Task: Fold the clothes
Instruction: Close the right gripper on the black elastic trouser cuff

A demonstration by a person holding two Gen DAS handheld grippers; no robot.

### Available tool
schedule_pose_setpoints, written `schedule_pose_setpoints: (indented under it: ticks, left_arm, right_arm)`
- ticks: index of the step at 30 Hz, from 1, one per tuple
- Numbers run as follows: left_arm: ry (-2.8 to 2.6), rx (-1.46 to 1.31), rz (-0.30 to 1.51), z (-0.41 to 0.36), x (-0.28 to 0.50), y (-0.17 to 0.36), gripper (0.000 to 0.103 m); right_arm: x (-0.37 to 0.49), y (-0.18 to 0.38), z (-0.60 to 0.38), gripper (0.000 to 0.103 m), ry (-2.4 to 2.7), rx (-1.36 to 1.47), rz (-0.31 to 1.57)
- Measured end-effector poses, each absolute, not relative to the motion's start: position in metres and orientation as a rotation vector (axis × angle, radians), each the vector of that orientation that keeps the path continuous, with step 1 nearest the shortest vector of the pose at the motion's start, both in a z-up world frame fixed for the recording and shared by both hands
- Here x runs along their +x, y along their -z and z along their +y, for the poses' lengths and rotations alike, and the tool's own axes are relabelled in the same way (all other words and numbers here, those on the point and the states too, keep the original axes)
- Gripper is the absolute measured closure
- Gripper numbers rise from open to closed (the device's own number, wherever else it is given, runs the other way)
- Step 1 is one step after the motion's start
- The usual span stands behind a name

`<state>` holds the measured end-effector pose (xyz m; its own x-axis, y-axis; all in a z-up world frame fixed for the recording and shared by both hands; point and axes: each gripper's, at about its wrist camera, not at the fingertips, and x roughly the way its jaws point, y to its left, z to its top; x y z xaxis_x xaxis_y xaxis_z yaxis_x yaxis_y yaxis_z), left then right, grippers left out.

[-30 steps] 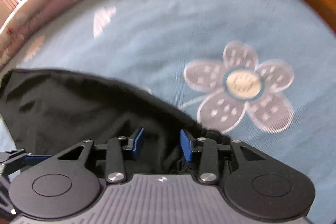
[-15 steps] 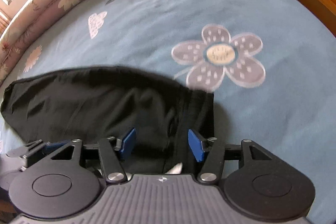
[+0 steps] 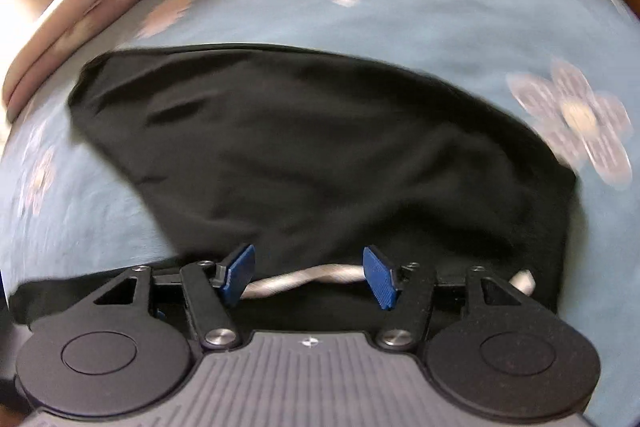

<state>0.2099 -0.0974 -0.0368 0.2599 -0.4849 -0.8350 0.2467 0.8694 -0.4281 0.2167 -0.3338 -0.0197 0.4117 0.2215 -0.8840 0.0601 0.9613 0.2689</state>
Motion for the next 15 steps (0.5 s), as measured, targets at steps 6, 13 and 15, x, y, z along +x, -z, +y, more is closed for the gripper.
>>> schedule_pose_setpoints:
  ticks: [6,13,15]
  left_arm:
    - [0.374,-0.245,1.130,-0.034,0.235,0.034,0.002]
    - [0.208,-0.334,1.060,0.038,0.253,0.049,0.002]
    - [0.168,-0.378,1.038,0.051,0.255,0.055,0.002]
  right_arm:
    - [0.291,-0.017,-0.270,0.038,-0.249,-0.082,1.050]
    - [0.419,-0.024,-0.213,0.046,-0.430,-0.279,0.958]
    - [0.459,-0.012,-0.194,0.060,-0.482,-0.249,0.970]
